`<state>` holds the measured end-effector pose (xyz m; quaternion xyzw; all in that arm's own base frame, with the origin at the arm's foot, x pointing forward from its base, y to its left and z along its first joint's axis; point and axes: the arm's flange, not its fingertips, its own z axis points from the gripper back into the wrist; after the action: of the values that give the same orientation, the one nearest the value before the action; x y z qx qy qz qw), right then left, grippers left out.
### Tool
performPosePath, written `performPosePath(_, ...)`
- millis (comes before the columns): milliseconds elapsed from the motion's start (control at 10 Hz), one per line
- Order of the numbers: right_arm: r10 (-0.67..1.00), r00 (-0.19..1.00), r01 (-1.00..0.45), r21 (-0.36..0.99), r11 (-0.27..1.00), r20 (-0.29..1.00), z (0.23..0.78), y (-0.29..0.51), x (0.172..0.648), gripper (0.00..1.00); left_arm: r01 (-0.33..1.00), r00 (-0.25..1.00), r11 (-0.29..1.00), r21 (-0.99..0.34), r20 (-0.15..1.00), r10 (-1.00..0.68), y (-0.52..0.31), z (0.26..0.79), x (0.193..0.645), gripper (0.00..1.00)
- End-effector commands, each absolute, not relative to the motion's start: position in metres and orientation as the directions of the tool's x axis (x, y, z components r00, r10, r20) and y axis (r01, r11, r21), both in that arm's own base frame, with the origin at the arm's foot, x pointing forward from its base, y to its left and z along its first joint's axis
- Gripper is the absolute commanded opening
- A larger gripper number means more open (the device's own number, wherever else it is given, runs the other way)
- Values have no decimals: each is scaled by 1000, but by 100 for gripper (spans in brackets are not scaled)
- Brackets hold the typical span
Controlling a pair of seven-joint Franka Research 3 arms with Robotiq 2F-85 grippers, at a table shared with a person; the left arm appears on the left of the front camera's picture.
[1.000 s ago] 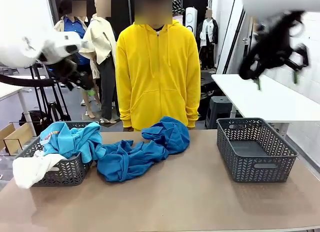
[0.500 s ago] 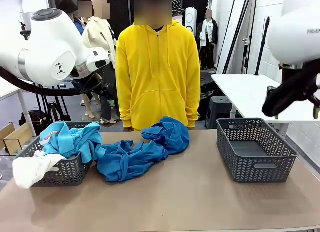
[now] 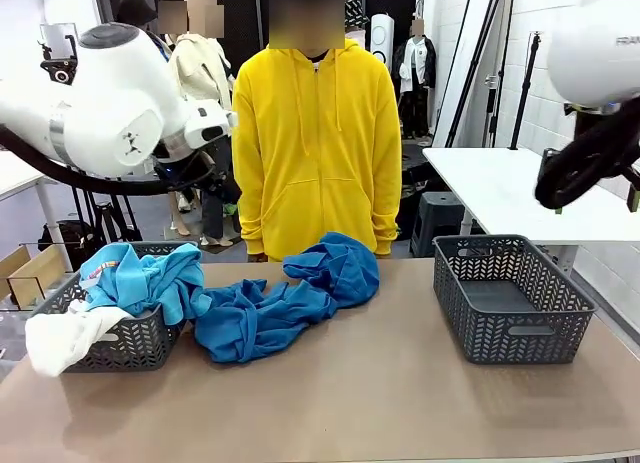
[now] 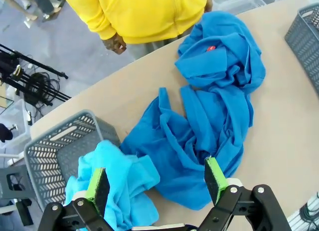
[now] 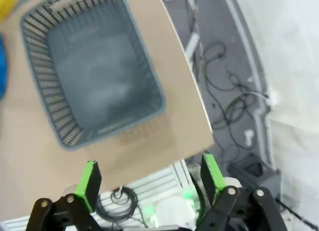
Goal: Sort the tops and bottoms.
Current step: Lift clothes from the center of the table with your left hand.
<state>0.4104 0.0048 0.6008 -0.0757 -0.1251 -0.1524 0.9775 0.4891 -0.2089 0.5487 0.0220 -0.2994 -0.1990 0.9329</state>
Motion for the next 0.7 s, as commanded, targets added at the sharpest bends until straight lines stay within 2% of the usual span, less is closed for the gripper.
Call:
performPosePath(0, -179, 948, 168, 66, 984, 264, 581, -39, 435, 100, 330, 730, 920, 211, 561, -390, -251, 536, 519, 100)
performPosePath(200, -59, 947, 2, 177, 984, 315, 577, -49, 456, 100, 390, 731, 893, 222, 516, -448, -273, 520, 528, 100)
performPosePath(300, -60, 936, -7, 189, 982, 347, 577, -44, 462, 100, 419, 726, 879, 225, 498, -474, -281, 511, 526, 100)
performPosePath(400, -149, 932, 127, 89, 988, 329, 579, -58, 447, 100, 436, 727, 868, 236, 476, -494, -290, 497, 525, 100)
performPosePath(600, -149, 932, 127, 89, 988, 329, 579, -58, 447, 100, 543, 661, 804, 243, 467, -587, -301, 466, 522, 100)
